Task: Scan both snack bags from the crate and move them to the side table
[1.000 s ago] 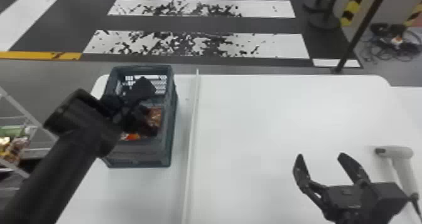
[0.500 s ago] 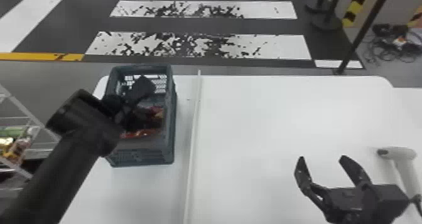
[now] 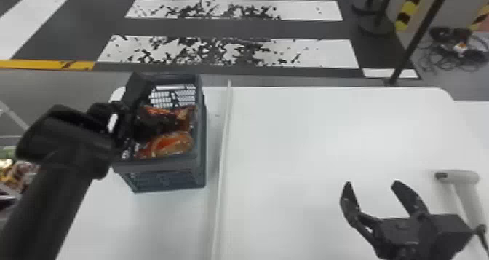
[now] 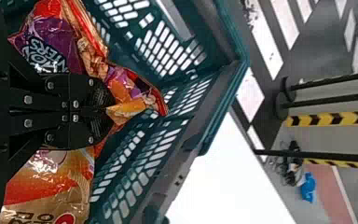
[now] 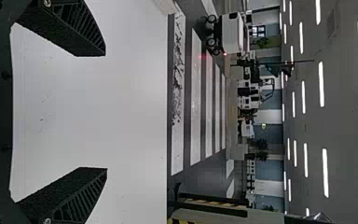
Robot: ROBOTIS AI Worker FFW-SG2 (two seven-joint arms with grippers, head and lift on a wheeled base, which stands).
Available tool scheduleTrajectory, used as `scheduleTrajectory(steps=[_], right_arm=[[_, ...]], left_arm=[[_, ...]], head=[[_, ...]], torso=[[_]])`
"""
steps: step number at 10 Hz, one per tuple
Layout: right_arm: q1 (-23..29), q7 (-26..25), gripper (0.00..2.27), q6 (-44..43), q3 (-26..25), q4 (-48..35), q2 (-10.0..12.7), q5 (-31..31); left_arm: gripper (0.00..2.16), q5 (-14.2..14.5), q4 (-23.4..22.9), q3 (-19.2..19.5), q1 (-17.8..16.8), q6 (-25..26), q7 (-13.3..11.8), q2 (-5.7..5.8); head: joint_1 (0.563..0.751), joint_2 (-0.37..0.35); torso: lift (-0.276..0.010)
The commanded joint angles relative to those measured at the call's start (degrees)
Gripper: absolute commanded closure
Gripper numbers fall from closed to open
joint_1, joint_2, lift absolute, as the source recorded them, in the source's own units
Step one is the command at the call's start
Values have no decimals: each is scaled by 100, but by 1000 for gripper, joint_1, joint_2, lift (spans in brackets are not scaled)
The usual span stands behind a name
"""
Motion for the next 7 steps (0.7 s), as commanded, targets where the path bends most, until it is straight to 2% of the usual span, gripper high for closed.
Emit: scheduleTrajectory(steps=[1, 3, 5, 6, 7], right_arm=[[-6, 0, 39, 17, 0, -1, 5, 0], [-15, 0, 39, 53, 9, -1, 5, 0], [-15, 0, 39, 53, 9, -1, 5, 9], [-15, 0, 39, 53, 9, -1, 5, 18], [-15, 0, 39, 70, 18, -1, 5, 18]], left_arm=[[2138, 297, -341, 438, 200, 11, -78, 0], [2138, 868, -596, 947, 420, -112, -174, 9], [2138, 1167, -868, 1299, 595, -271, -157, 0], [2138, 1219, -1132, 1343, 648, -218, -139, 0], [2138, 1325, -1396, 1484, 674, -7, -86, -79]], head=[[695, 37], [695, 52], [695, 68], [695, 79], [695, 82]], torso=[[-75], [-75], [-75], [-75], [-75]])
